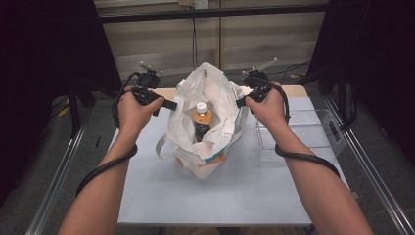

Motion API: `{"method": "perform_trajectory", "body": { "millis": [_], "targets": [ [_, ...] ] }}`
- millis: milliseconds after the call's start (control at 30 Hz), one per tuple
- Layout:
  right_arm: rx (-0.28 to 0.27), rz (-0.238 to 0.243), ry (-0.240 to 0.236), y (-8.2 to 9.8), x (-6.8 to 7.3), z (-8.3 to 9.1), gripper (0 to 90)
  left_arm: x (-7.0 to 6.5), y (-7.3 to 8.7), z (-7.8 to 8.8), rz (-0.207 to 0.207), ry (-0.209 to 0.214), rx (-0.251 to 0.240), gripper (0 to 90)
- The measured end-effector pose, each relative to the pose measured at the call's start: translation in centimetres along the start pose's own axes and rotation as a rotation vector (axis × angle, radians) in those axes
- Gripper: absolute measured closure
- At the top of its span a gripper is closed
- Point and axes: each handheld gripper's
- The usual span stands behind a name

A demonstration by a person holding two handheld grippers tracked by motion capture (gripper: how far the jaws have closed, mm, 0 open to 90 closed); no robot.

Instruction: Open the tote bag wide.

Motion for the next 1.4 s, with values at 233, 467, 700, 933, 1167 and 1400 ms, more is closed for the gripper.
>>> {"method": "perform_trajectory", "body": {
  "millis": [233, 467, 700, 933, 1167, 1400],
  "targets": [
    [-0.006, -0.003, -0.001, 0.0, -0.3, -0.2, 90.0, 0.4, 0.1, 0.0, 0.011, -0.019, 0.005, 82.5],
    [-0.007, -0.011, 0.003, 0.0, -0.8, -0.5, 90.0, 1.0, 0.5, -0.2, 0.028, -0.028, 0.010, 82.3],
    [-0.012, -0.015, 0.006, 0.0, -1.0, -0.8, 90.0, 1.4, 0.8, -0.4, 0.037, -0.043, 0.016, 82.4],
    [-0.015, -0.017, 0.004, -0.1, -1.3, -0.9, 90.0, 1.6, 0.8, -0.5, 0.038, -0.042, 0.013, 82.4],
    [-0.012, -0.023, 0.011, -0.1, -1.6, -1.3, 90.0, 1.7, 0.8, -0.6, 0.037, -0.054, 0.020, 82.4],
    [-0.014, -0.036, 0.005, 0.2, -2.2, -1.6, 90.0, 2.0, 1.2, -0.9, 0.040, -0.068, 0.033, 82.5]
  ]
}}
Point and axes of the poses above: each handheld gripper's, and its own axes: z roughly backward along the jaws, y roughly out of its underside, x roughly to its left, and after that the axes turned 14 degrees about -z, right-handed
